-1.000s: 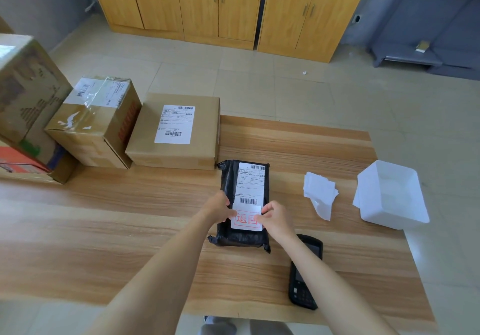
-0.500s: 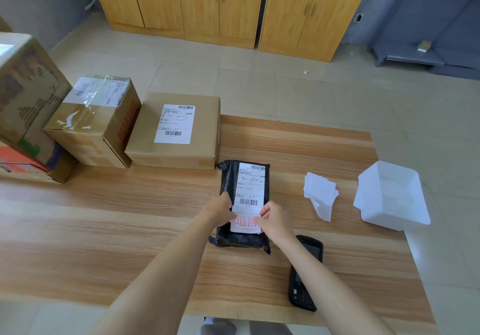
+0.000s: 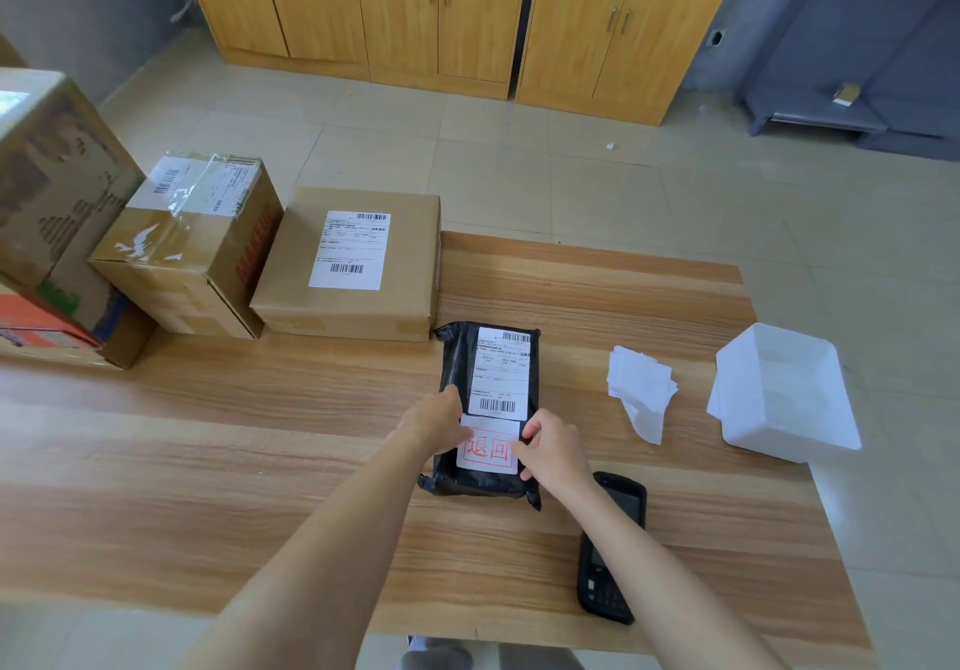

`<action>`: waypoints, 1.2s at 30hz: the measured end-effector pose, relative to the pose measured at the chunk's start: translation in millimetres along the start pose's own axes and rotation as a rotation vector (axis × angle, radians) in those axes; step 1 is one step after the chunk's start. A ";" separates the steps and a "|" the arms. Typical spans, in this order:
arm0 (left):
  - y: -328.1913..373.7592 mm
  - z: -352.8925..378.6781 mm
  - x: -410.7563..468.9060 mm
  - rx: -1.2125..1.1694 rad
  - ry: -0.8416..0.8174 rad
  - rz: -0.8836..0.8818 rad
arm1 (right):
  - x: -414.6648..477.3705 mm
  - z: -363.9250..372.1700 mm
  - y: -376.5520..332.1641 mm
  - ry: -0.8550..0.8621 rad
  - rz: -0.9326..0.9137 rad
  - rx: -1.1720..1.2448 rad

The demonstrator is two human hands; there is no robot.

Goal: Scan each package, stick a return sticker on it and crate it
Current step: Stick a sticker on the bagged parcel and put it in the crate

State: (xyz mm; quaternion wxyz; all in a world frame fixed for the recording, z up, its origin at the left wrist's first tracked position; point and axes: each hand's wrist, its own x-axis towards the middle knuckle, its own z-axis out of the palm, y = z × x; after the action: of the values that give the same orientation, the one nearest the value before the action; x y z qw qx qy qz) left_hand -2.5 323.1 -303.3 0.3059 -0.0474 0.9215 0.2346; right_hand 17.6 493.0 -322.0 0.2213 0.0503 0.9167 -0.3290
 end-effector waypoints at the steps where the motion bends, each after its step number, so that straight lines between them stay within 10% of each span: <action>1: 0.0 0.3 0.0 -0.001 -0.001 -0.002 | -0.1 0.0 0.1 0.000 0.000 0.000; 20: 0.5 1.1 -4.7 0.301 0.085 0.042 | -2.9 0.9 -1.0 0.018 -0.014 -0.017; 36: -19.1 32.3 -23.2 0.574 0.305 0.338 | -12.9 39.2 -8.9 0.423 -0.453 -0.489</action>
State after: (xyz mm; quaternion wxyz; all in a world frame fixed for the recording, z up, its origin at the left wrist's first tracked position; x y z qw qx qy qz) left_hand 38.2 319.8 -320.1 0.1228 0.1590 0.9796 0.0041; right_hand 41.6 462.3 -338.1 -0.0452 -0.1406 0.9812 -0.1240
